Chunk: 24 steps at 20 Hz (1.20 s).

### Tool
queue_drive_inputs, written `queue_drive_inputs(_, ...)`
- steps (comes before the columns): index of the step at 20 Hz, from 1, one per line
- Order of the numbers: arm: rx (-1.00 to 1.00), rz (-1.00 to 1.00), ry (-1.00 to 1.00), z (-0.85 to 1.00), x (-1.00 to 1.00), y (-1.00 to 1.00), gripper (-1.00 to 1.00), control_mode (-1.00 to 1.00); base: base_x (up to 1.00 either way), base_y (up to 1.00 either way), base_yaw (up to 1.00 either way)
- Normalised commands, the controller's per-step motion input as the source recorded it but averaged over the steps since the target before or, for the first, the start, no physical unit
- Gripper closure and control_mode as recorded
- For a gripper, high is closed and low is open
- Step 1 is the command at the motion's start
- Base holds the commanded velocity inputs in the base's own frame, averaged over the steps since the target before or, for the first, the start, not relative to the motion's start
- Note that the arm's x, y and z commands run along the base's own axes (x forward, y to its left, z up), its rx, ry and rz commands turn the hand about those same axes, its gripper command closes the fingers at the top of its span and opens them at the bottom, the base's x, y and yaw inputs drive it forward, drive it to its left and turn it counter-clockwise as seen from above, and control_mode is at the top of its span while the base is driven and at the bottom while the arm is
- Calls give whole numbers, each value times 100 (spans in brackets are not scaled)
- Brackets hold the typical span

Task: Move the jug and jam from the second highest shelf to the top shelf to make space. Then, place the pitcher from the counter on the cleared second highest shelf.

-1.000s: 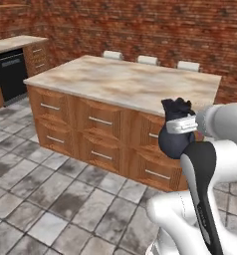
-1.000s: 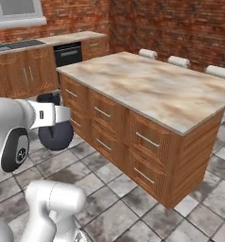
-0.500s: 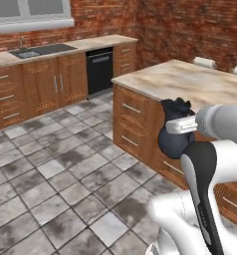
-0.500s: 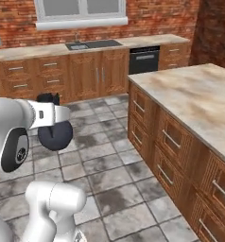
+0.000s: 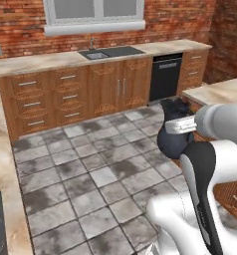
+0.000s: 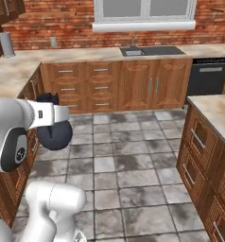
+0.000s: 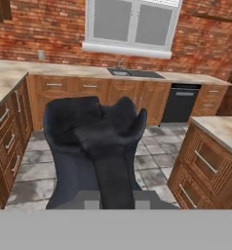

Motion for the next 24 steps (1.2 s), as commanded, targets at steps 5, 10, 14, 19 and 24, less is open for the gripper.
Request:
queue_drive_inputs(5,0,0,0,0,0,0,100,100,100,6,36)
queue_drive_inputs(10,0,0,0,0,0,0,100,100,100,0,16)
queue_drive_inputs(14,0,0,0,0,0,0,100,100,100,0,1)
queue_drive_inputs(19,0,0,0,0,0,0,100,100,100,0,-9)
queue_drive_inputs(24,0,0,0,0,0,0,100,100,100,0,-17)
